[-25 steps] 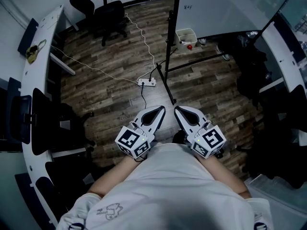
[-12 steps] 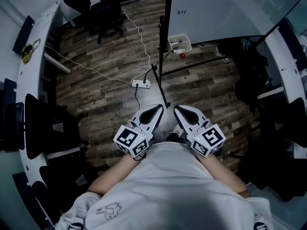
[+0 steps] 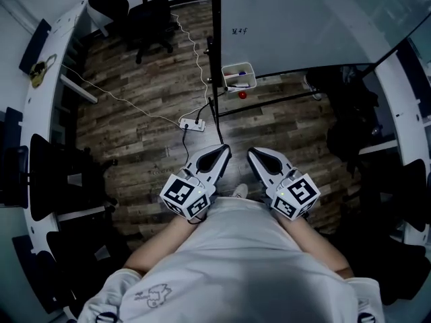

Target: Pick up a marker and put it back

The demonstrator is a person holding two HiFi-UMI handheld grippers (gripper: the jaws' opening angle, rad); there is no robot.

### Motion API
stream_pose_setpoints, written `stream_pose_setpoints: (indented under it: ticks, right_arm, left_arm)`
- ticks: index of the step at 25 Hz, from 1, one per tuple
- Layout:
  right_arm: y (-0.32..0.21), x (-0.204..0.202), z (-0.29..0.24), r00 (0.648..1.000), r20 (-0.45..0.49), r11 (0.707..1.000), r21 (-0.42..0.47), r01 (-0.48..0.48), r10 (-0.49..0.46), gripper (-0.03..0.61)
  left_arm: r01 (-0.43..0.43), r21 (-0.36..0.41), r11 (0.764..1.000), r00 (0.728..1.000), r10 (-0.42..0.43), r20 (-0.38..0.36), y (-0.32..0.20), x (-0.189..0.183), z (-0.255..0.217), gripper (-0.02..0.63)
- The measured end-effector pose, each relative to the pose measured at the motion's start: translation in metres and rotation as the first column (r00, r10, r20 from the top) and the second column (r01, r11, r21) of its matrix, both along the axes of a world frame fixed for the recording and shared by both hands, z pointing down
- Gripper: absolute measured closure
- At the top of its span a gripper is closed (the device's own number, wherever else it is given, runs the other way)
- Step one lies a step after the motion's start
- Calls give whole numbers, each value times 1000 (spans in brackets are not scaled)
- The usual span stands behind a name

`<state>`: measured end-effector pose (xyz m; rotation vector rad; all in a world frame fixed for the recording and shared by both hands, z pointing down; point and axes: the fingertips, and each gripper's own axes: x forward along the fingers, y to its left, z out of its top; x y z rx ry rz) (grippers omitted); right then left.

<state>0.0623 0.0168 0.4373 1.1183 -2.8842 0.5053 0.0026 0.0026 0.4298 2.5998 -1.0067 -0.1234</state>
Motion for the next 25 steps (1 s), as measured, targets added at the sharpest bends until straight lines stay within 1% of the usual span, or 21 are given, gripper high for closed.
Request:
stream_pose_setpoints:
  ticks: [4,7,11,14,19,25]
  right_arm:
    - [-11,14,3,999,35,1000,-27,7,-6,566]
    - [-20,17,1,998,63,999,-33,14,-12,566]
    - [-32,19,2,997,76,999,-46,4,-1,566]
    - [-43,18,1,997,70,999,-43,-12,15,566]
    - [-59,10,-3,999,28,1000,3,-25,25,566]
    - [-82,-2,4,998,12,998,9,-63,63,566]
  left_arm:
    - [8,3,1000,1000,-8,15,-12,12,-1,609]
    - [13,9,1000,999,-13,29,-21,14,-2,609]
    - [11,4,1000,999,-11,35,-33,14,-1,609]
    - [6,11,1000,999,-7,40,-48,10,-3,609]
    - [-20,15,1000,999,20,41,-67,7,-5,609]
    - [-59,17,998,997,59,40,-93,-7,-4,609]
